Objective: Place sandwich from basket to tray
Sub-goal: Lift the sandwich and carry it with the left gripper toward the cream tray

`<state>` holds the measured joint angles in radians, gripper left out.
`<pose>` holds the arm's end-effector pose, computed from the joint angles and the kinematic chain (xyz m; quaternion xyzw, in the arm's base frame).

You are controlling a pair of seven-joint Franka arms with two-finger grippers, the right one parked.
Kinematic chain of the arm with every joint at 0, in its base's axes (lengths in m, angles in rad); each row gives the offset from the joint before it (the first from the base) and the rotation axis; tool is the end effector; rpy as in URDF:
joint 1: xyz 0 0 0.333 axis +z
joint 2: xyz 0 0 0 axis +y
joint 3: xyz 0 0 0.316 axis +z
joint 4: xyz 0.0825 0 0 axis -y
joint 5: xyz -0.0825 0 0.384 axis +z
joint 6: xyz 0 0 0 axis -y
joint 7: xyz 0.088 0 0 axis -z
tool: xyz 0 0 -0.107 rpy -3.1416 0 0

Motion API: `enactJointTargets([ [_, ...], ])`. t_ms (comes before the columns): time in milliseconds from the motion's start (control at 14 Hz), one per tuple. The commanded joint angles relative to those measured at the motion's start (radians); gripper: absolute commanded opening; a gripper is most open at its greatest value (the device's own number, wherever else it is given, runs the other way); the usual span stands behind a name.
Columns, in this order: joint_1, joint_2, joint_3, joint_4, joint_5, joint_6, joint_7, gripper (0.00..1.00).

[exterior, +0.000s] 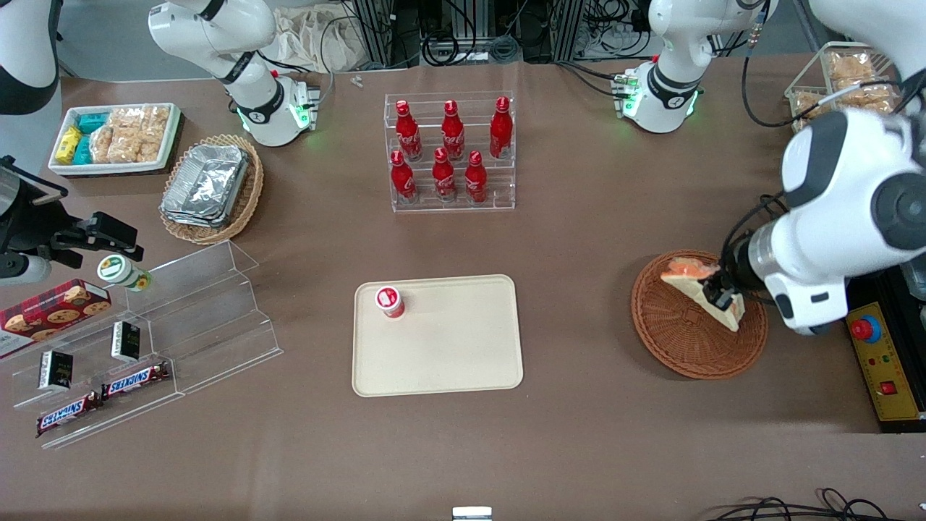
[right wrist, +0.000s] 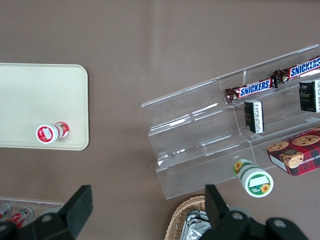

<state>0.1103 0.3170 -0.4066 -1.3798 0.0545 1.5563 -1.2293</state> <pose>0.6197 -0.1445 0.5362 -0.8892 -0.4526 0.0658 0.0145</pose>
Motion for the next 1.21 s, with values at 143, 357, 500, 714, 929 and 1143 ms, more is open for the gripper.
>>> enactJointTargets([
  [143, -0.038, 0.069, -0.271, 0.099, 0.134, -0.058, 0.305, 0.0],
  [357, -0.17, 0.154, -0.271, 0.09, 0.178, 0.013, 0.3, 0.0],
  [500, -0.265, 0.255, -0.273, 0.085, 0.267, 0.095, 0.282, 0.0],
  [714, -0.325, 0.4, -0.268, 0.085, 0.355, 0.226, 0.223, 0.0],
  [929, -0.333, 0.503, -0.268, 0.087, 0.409, 0.332, 0.206, 0.0],
  [1143, -0.349, 0.565, -0.25, 0.091, 0.438, 0.441, 0.203, 0.0],
])
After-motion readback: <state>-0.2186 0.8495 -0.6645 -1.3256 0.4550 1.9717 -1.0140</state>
